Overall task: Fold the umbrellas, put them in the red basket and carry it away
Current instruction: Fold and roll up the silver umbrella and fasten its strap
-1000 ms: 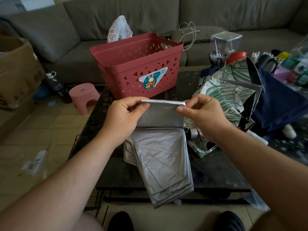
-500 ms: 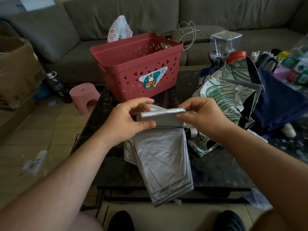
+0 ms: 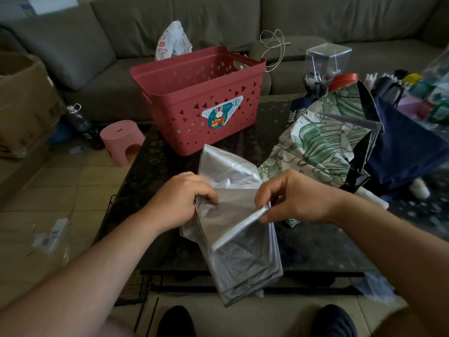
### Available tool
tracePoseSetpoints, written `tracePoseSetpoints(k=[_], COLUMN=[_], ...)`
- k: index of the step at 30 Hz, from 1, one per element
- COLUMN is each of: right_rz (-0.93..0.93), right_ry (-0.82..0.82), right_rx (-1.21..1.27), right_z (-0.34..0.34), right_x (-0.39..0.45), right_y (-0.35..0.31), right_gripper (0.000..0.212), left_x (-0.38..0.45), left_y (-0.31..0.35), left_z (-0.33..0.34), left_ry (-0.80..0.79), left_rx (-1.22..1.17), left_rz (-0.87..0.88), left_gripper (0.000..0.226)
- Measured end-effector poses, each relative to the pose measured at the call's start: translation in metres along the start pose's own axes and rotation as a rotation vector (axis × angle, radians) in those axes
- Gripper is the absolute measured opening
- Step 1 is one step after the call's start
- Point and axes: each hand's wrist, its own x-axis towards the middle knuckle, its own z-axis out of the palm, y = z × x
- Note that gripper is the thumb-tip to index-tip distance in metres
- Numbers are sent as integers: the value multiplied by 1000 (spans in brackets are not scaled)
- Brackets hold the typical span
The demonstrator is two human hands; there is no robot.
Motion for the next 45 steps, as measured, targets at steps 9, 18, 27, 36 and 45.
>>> tracePoseSetpoints(k=[9, 18, 27, 36, 45], right_rz=[131, 105, 116, 108, -31], right_ry=[-227, -279, -345, -334, 251], right_rx=[-414, -529, -612, -694, -1099], right_z=[26, 32, 36, 44, 57], right_x=[-6, -6, -9, -5, 11], right_y=[2, 7, 7, 5, 33], right_gripper=[19, 17, 28, 21, 73], left_x=[-1, -8, -6, -14, -11], left_y=[-1, -13, 10, 53, 60], left_z=[-1, -20, -27, 25, 26], left_ry=[-200, -130, -400, -434, -617], left_rx=[175, 78, 341, 200, 42], left_rz=[42, -2, -105, 72, -56], left_gripper=[58, 49, 42, 31, 24])
